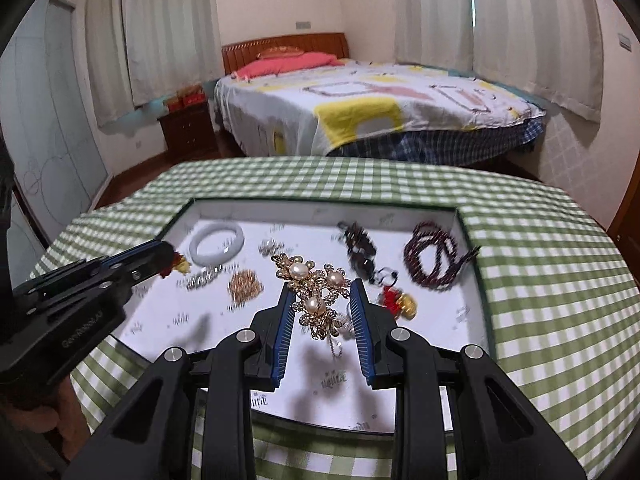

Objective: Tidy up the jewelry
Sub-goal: 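Carry the brooch and charm into the green box with both tools, then open both tools to release the brooch and charm in the box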

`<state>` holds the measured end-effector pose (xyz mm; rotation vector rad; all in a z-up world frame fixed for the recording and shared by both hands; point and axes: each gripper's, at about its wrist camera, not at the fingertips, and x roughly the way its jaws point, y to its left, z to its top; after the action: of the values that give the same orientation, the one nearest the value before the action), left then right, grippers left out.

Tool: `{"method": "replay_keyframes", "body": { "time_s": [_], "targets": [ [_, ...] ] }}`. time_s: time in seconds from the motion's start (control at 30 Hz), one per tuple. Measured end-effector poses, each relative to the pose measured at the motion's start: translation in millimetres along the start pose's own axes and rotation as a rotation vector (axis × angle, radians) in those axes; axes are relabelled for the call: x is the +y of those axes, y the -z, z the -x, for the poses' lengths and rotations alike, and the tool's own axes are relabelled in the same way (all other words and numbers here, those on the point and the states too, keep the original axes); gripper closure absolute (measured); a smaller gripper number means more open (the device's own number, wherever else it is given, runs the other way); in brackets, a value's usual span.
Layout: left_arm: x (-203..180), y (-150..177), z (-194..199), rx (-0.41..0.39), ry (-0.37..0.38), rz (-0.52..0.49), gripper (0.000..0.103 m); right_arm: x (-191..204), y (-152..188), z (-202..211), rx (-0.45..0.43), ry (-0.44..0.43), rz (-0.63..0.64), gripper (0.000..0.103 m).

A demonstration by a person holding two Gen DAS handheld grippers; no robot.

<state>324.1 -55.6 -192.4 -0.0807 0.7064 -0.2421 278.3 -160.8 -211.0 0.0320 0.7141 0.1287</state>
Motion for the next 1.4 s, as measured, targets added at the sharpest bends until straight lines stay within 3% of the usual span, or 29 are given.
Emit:
{"method": "replay_keyframes", "body": {
  "time_s": [0.73,0.9,1.23,1.33,1.4],
  "targets": [
    [6.8,23.4,-39.6,0.127,-0.026,0.004,0.095,3.6,19.2,-34.1,0.124,-0.002,0.009,0.073],
    [10.2,26.7,-43.0,0.145,-0.023,0.023,0.092,1.3,21.6,-33.8,0.121,0.003,-0.002,0.055],
    [9.2,26.9,-39.2,0.128,-0.035,0.018,0.059,-4.1,25.1,-24.5,0.093,0.02,-0.021,0.054],
    [9.1,26.1,-34.5,0.119,-0.038,0.015,0.055,-7.2,26.9,-21.4,0.084,0.028,-0.031,0.053],
    [8.3,26.0,-31.1,0.114,-0.043,0.012,0.051,-10.0,28.1,-18.6,0.074,0.038,-0.039,0.047]
  ]
}}
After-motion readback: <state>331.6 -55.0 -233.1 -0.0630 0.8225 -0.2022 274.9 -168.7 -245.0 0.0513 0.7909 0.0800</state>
